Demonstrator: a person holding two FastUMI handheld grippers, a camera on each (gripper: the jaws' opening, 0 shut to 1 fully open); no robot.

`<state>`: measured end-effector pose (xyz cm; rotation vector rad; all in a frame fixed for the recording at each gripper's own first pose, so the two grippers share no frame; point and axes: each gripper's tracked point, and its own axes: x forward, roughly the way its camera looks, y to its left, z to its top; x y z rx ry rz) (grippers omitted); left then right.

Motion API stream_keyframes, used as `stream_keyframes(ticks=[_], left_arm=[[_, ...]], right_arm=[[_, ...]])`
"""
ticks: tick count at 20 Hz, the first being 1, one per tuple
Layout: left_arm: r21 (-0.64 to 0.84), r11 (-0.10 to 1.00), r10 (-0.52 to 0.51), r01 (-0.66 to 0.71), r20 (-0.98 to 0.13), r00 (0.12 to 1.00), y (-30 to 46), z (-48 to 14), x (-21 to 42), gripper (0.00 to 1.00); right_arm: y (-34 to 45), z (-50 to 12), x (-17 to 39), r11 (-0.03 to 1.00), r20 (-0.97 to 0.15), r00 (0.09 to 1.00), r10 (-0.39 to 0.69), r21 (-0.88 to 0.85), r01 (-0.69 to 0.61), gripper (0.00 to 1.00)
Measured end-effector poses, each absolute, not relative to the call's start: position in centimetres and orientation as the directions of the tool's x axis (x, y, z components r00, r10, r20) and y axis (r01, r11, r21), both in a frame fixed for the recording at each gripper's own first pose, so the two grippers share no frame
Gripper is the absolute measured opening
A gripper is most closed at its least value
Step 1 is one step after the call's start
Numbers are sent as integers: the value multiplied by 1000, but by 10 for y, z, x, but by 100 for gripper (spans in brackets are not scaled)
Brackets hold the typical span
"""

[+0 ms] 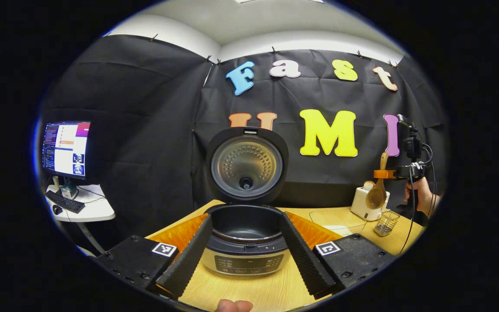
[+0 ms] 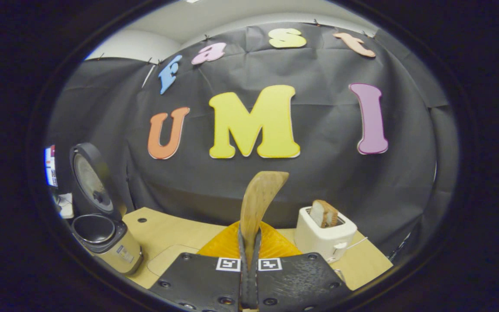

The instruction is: Close the left gripper, press the button to open the rice cooker; take a wooden spoon from the chopstick holder with the right hand, scoop a spoonful of rice and pour it into the rice cooker, then put the wooden spoon back into the chopstick holder.

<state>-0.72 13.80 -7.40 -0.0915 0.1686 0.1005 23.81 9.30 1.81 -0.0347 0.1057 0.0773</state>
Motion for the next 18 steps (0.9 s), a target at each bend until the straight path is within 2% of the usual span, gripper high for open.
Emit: stream_keyframes(ticks=[6, 13, 18], left_arm=[[-70, 991, 107, -114, -102, 989, 144, -65, -11, 100], [-111, 978, 168, -178, -94, 981, 175, -71, -18, 100], [-57, 973, 216, -222, -96, 972, 191, -79, -24, 100]], right_arm=[[140, -30, 268, 991, -193, 979, 65, -104, -86, 0], [152, -88, 290, 973, -256, 966, -27, -227, -33, 0], [162, -106, 295, 960, -269, 961, -63, -281, -16, 0]])
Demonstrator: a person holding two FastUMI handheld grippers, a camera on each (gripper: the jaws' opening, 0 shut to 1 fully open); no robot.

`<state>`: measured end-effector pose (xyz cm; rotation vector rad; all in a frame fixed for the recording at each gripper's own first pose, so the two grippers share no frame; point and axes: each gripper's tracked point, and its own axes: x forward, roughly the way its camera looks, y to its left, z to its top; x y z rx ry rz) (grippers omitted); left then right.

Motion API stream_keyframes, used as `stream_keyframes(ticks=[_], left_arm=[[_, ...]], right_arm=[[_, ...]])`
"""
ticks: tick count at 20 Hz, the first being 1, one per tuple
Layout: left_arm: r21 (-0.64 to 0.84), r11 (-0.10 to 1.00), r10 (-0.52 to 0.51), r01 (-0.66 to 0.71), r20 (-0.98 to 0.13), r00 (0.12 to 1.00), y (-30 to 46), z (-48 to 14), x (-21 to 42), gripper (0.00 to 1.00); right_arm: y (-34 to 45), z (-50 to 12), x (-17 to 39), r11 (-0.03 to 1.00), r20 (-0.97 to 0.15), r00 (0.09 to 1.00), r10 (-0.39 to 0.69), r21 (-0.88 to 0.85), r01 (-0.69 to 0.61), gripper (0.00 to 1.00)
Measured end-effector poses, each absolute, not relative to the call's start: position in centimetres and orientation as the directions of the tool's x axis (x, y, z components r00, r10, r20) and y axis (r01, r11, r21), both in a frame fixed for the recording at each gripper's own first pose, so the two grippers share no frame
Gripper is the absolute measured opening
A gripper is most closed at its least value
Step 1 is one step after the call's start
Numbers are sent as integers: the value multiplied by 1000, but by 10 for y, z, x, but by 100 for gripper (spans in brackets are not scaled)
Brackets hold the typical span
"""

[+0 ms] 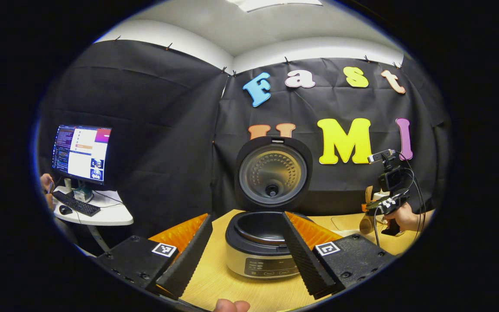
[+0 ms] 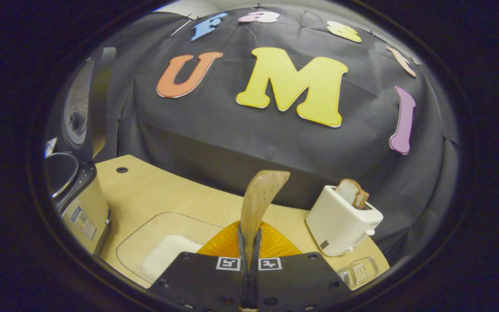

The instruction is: Close the left gripper, press the button to open the rice cooker; take a wooden spoon from the chopstick holder with the right hand, scoop a spoonful of rice and pour it into the rice cooker, then put the wooden spoon back into the chopstick holder.

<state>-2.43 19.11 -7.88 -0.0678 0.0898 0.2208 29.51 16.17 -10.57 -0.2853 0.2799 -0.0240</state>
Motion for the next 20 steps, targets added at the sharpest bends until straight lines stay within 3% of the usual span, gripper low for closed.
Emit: stream_keyframes(ticks=[9, 14, 17, 20], left_arm=[[-42, 975, 212, -218, -107, 971, 191, -82, -26, 100], [-46, 974, 218, -222, -92, 972, 191, -76, -28, 100], [-60, 972, 221, -228, -101, 970, 192, -78, -28, 100], [-76, 972, 214, -222, -105, 971, 188, -78, -28, 100]], right_arm=[[212, -122, 292, 979, -311, 950, 15, -189, -77, 0], [216, -119, 292, 996, -342, 938, 59, -40, -78, 0], [217, -119, 293, 990, -375, 921, 104, 132, -57, 0], [217, -116, 294, 982, -379, 917, 124, 181, -58, 0]])
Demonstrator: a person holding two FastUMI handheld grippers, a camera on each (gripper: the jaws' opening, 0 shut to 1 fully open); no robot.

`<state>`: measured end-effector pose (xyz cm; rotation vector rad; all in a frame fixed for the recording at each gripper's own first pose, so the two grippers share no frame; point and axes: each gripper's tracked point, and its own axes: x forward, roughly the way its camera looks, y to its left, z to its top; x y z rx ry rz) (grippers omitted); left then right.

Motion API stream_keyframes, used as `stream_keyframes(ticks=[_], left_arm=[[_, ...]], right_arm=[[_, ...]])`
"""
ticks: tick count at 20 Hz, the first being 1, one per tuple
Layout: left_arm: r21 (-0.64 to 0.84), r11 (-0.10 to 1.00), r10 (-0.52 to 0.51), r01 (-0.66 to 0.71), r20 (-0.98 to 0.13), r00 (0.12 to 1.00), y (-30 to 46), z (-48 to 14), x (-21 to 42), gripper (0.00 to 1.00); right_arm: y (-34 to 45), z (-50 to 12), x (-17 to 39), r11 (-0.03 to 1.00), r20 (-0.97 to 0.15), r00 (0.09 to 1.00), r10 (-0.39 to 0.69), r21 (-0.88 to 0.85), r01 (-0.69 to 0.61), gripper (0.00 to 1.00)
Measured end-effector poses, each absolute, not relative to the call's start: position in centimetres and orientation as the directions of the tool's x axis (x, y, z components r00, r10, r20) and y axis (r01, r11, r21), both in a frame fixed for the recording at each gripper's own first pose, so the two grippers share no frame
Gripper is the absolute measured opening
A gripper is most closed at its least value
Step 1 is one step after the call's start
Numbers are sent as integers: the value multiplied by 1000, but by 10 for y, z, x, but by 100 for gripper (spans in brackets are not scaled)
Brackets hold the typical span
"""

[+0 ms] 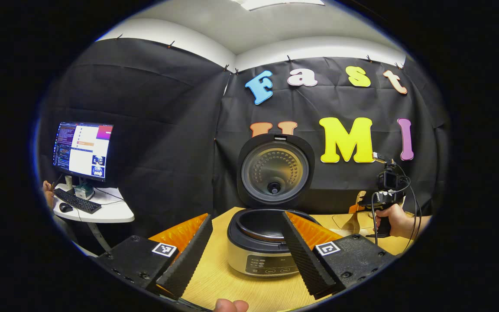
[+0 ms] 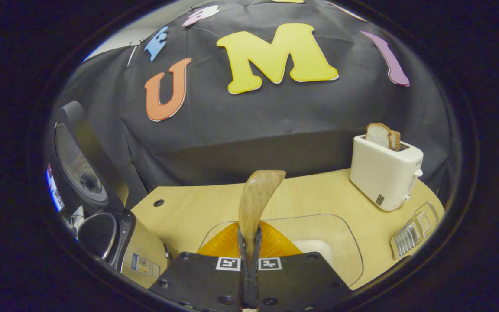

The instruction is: Close the left gripper, press the button to open the rice cooker; take a wooden spoon from the chopstick holder with the right hand, scoop a spoonful of rice and pour it into the rice cooker, then put the wooden spoon back into the chopstick holder.

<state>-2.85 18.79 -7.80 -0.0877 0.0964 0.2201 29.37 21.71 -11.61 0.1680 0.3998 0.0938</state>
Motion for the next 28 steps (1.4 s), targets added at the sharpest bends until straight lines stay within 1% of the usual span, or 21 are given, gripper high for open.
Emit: stream_keyframes(ticks=[3, 6, 8, 9, 10, 15, 18, 22, 27, 28], left_arm=[[-58, 971, 227, -234, -101, 969, 191, -77, -28, 100], [-52, 971, 229, -235, -105, 968, 191, -78, -28, 100], [-55, 970, 231, -238, -106, 967, 191, -78, -29, 100], [-59, 969, 231, -238, -108, 967, 192, -80, -28, 100], [-61, 969, 234, -241, -107, 966, 193, -79, -29, 100], [-60, 965, 247, -254, -104, 963, 197, -79, -28, 100], [-61, 966, 245, -252, -108, 964, 195, -81, -28, 100], [-52, 969, 234, -241, -111, 966, 193, -84, -25, 100], [-62, 971, 220, -229, -125, 967, 195, -87, -26, 100], [-66, 972, 213, -224, -138, 967, 194, -89, -26, 94]], right_arm=[[211, -103, 292, 973, -354, 925, 138, 225, -59, 0], [202, -92, 292, 941, -324, 927, 187, 329, -75, 0], [195, -91, 291, 898, -312, 924, 219, 435, -66, 0], [190, -93, 293, 874, -307, 924, 229, 482, -56, 2], [184, -94, 294, 851, -299, 925, 234, 522, -47, 0], [156, -90, 293, 751, -252, 939, 235, 660, -10, 0], [141, -81, 288, 700, -223, 947, 231, 714, -2, 0], [133, -67, 278, 679, -195, 954, 226, 734, -11, 0], [161, -37, 256, 642, -165, 945, 282, 765, -58, 0], [172, -30, 250, 630, -157, 941, 301, 773, -73, 0]])
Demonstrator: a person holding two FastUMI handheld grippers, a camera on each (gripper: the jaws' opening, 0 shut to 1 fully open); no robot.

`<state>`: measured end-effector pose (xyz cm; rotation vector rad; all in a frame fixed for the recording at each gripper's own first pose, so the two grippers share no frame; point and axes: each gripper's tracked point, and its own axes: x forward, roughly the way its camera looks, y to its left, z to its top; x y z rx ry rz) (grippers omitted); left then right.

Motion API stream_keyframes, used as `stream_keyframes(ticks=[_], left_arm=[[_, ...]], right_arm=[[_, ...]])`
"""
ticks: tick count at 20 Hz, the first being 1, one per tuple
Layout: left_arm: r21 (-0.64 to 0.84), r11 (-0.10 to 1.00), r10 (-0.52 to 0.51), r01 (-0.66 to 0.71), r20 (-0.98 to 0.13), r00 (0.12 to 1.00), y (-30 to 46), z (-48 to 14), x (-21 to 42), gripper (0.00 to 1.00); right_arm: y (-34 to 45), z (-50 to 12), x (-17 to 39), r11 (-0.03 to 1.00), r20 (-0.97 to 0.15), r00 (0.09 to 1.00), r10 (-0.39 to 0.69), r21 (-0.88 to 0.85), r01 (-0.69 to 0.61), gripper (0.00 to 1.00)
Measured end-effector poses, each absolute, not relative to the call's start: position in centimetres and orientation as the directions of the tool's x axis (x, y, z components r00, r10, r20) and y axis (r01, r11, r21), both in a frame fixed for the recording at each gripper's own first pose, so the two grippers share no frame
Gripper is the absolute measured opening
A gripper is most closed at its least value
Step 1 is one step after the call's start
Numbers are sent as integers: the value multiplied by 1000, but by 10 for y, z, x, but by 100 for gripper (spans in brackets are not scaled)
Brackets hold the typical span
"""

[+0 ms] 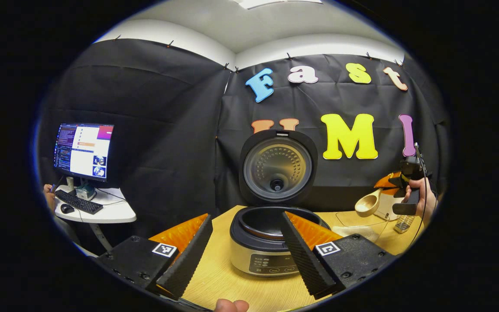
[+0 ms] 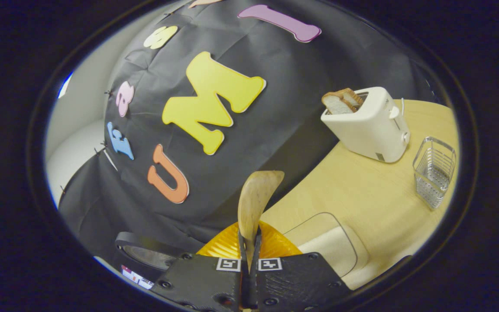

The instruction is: Close the left gripper, press the button to open the rice cooker; take a wooden spoon from the chopstick holder with the right hand, scoop a spoonful of rice and pour it into the rice cooker, then put the wooden spoon back into the chopstick holder.

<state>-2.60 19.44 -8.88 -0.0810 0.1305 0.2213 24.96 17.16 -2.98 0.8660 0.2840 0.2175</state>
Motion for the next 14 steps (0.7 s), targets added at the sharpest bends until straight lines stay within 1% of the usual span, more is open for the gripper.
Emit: stream_keyframes(ticks=[1, 3, 5, 10, 14], left_arm=[[-65, 972, 215, -226, -141, 966, 196, -88, -27, 100], [-62, 972, 215, -226, -143, 966, 200, -87, -29, 100], [-53, 972, 220, -230, -147, 964, 204, -86, -32, 100], [-41, 971, 228, -236, -136, 964, 215, -79, -39, 100], [-34, 970, 236, -242, -124, 964, 224, -74, -44, 100]], right_arm=[[184, -21, 243, 613, -144, 935, 324, 785, -92, 0], [209, -3, 229, 585, -118, 921, 372, 800, -134, 0], [236, 14, 217, 580, -98, 908, 407, 796, -174, 0], [301, 29, 201, 602, -94, 880, 465, 763, -236, 0], [348, 23, 201, 666, -124, 867, 483, 695, -272, 0]])
